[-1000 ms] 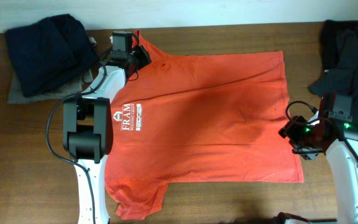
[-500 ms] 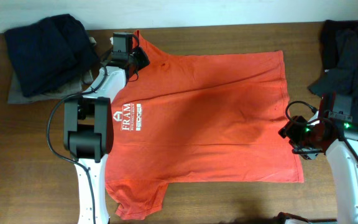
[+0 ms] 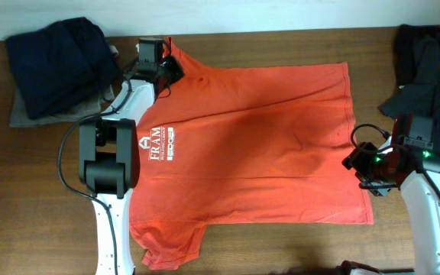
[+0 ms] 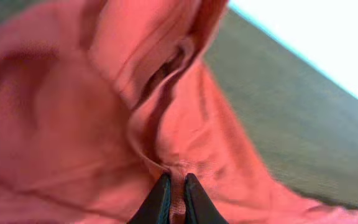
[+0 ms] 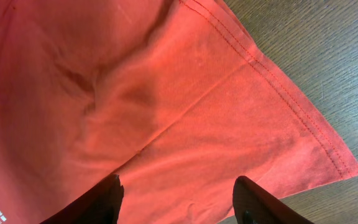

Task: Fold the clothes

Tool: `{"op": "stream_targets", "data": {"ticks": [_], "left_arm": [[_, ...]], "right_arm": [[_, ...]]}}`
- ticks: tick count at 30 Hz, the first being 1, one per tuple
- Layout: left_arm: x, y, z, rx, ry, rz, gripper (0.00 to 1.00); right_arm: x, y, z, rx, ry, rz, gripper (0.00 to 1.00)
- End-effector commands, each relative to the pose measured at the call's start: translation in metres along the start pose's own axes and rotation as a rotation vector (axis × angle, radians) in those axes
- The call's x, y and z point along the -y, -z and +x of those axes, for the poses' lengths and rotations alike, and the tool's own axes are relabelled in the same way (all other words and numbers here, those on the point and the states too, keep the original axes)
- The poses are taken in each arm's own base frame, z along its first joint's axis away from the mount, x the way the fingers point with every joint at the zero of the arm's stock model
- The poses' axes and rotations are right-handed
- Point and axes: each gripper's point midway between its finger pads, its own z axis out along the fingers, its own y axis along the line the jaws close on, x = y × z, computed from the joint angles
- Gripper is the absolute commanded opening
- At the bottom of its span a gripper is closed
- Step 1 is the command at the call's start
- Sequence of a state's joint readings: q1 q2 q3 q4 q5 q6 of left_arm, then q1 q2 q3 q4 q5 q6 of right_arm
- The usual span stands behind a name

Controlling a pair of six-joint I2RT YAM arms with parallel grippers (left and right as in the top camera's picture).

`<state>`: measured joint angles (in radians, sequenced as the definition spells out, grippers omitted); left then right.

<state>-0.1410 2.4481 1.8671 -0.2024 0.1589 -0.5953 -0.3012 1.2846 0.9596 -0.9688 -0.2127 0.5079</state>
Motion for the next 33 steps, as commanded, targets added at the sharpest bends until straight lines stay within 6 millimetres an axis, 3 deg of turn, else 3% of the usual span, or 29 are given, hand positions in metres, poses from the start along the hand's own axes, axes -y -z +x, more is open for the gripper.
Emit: {"op": "stream_targets", "data": {"ticks": [1,7,14,20,33], "left_arm": [[0.019,0.002,-0.014,0.01,-0.013,0.057,0.05],[0.029,0.003,-0.017,0.024,-0.023,0.074,0.02],[0.055,0.001,-0.025,0.093,-0.057,0.14,0.02],[0.076,-0.008,-0.008,0.092,-0.087,0.174,0.02],[0.086,-0.015,0.001,0.157,-0.115,0.104,0.02]], "right_arm": [[-0.007,0.004,-0.001,0.006,0.019,-0.019,0.62],[-0.007,0.004,-0.002,0.007,0.019,-0.02,0.62],[-0.007,0.004,-0.002,0.008,0.019,-0.021,0.62],[-0.006,0.004,-0.001,0.004,0.018,-0.018,0.62],[-0.004,0.004,0.003,-0.012,0.016,-0.01,0.62]]}}
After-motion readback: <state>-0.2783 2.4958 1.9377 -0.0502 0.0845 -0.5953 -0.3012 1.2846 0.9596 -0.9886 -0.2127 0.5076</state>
